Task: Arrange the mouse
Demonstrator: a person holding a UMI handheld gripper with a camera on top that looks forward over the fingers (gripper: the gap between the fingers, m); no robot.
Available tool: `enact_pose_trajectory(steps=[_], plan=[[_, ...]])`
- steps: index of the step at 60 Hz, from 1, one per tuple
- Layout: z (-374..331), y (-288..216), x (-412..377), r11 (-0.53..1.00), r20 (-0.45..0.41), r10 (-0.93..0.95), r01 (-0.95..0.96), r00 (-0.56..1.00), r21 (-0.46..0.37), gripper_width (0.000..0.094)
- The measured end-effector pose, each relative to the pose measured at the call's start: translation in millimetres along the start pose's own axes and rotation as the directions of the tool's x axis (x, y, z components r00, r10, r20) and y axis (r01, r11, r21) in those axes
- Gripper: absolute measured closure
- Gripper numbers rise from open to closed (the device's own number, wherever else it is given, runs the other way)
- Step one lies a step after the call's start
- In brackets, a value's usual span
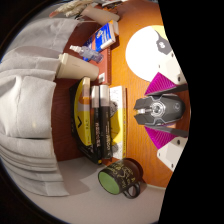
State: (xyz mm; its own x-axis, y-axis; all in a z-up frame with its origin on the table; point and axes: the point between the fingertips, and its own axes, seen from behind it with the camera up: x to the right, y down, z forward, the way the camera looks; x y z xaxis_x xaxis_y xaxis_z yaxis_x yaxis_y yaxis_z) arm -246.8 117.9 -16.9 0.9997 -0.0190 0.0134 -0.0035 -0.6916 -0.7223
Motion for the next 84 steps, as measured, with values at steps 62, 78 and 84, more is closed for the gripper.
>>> enact_pose_trajectory(steps=[62, 78, 84], plan=[[-162, -159, 160, 0.961, 0.005, 0.010, -0.011, 1.000, 0.276, 0.0541], [-75, -47, 195, 0.997, 0.003, 0.033, -0.033, 0.999, 0.068, 0.0546], [-47, -16, 191, 0.999, 0.007, 0.040, -0.040, 0.999, 0.010, 0.0545]])
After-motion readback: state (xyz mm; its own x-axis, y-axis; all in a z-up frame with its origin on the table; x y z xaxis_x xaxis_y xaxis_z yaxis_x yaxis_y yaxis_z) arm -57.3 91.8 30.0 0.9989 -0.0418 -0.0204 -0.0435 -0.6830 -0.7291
